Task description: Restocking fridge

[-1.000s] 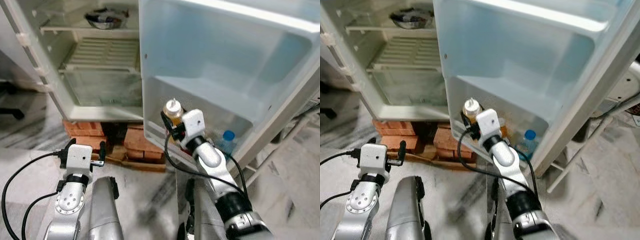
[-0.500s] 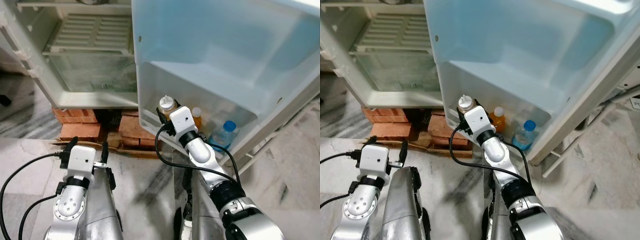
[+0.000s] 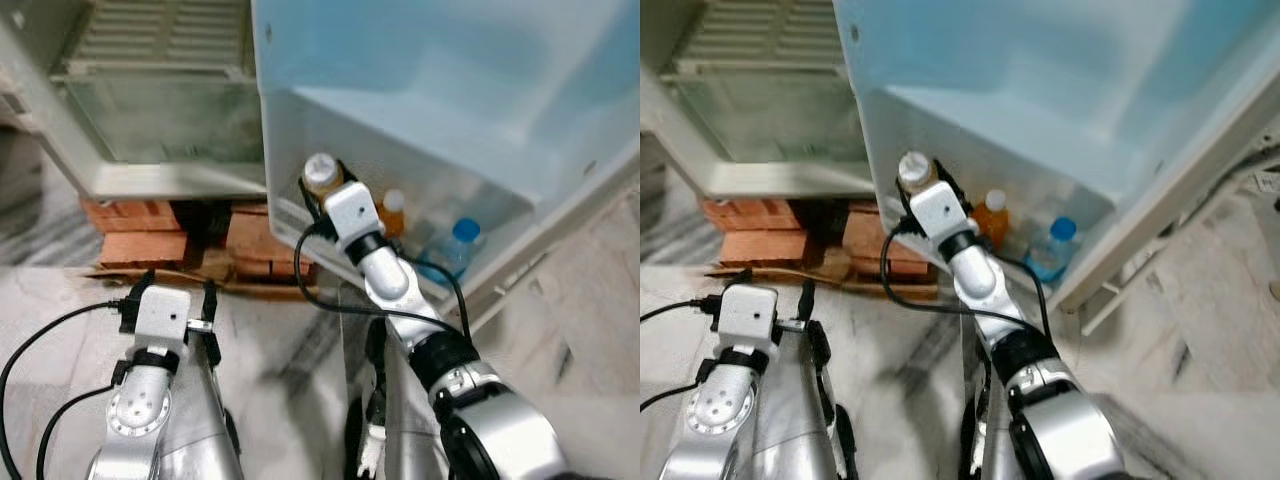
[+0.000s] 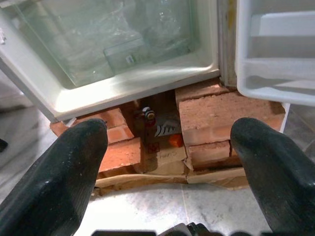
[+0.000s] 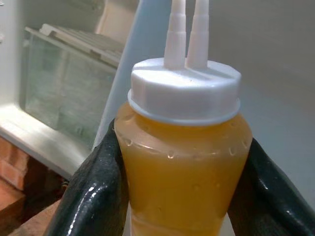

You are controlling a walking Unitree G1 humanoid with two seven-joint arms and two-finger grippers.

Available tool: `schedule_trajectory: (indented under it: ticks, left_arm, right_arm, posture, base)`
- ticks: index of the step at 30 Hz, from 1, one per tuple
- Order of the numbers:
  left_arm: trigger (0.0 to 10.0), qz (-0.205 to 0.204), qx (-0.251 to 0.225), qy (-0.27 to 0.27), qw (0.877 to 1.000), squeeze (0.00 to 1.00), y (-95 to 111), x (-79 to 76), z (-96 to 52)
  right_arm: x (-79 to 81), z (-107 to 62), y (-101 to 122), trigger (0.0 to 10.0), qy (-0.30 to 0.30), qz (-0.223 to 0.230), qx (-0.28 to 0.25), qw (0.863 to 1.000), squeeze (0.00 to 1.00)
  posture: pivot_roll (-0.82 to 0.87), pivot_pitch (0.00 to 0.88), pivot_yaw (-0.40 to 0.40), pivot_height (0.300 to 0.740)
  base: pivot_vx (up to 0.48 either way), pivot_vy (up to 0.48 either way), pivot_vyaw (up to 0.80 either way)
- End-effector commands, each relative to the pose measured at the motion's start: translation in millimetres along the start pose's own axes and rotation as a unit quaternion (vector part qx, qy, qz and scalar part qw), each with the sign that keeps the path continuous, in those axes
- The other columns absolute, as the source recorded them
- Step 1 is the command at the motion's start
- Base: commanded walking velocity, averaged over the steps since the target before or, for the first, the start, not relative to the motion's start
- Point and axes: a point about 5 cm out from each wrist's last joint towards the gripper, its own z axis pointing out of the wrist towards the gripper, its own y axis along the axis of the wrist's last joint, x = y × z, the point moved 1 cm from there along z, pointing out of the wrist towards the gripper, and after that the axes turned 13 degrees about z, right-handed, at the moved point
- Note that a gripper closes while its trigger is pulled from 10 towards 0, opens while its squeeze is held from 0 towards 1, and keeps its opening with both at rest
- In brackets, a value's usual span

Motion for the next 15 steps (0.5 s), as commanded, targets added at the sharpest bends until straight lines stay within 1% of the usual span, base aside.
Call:
schedule_trajectory:
  ticks: [1, 3, 5, 10, 11, 12, 14, 15]
  left_arm:
    - [10.0, 0.003, 0.000, -0.003, 1.000, 0.00, 1.5, 0.3, -1.4]
    - [10.0, 0.003, 0.000, -0.004, 1.000, 0.00, 1.4, -0.2, -1.7]
    - [10.0, 0.003, -0.001, -0.004, 1.000, 0.00, 1.7, -0.6, -1.9]
    - [10.0, 0.003, -0.001, -0.004, 1.000, 0.00, 2.2, -0.2, -2.1]
    - [10.0, 0.003, 0.000, -0.004, 1.000, 0.00, 2.3, 0.0, -2.6]
    - [10.0, 0.003, 0.000, -0.004, 1.000, 0.00, 2.3, 0.0, -2.6]
    - [10.0, 0.003, 0.000, -0.004, 1.000, 0.00, 2.3, -0.1, -3.0]
    - [10.0, 0.004, 0.000, -0.005, 1.000, 0.00, 2.1, -0.3, -3.4]
  right_arm:
    - [-9.5, -4.1, -13.1, 10.0, -0.024, -0.024, 0.038, 0.999, 0.00]
    - [-14.0, -3.4, -17.7, 10.0, -0.044, -0.036, 0.057, 0.997, 0.00]
    - [-17.0, -4.1, -21.7, 10.0, -0.059, -0.037, 0.070, 0.995, 0.00]
    - [-21.3, -6.3, -25.7, 10.0, -0.079, -0.053, 0.080, 0.992, 0.00]
    - [-25.6, -8.3, -27.9, 10.0, -0.096, -0.074, 0.083, 0.989, 0.00]
    - [-25.6, -8.3, -27.9, 10.0, -0.096, -0.074, 0.083, 0.989, 0.00]
    - [-28.5, -9.8, -29.7, 10.0, -0.103, -0.088, 0.088, 0.987, 0.00]
    - [-29.4, -11.4, -32.5, 10.0, -0.102, -0.087, 0.098, 0.986, 0.00]
  posture:
    - [0.11, 0.217, -0.079, 0.447]
    - [0.11, 0.215, -0.079, 0.447]
    - [0.12, 0.214, -0.078, 0.447]
    - [0.12, 0.214, -0.079, 0.447]
    - [0.12, 0.215, -0.080, 0.447]
    - [0.12, 0.215, -0.080, 0.447]
    - [0.12, 0.217, -0.080, 0.447]
    - [0.12, 0.218, -0.078, 0.447]
  base:
    - [0.000, 0.000, 0.00]
    - [0.000, 0.000, 0.00]
    - [0.000, 0.000, 0.00]
    - [0.000, 0.000, 0.00]
    - [0.000, 0.000, 0.00]
    - [0.000, 0.000, 0.00]
    - [0.000, 0.000, 0.00]
    - [0.000, 0.000, 0.00]
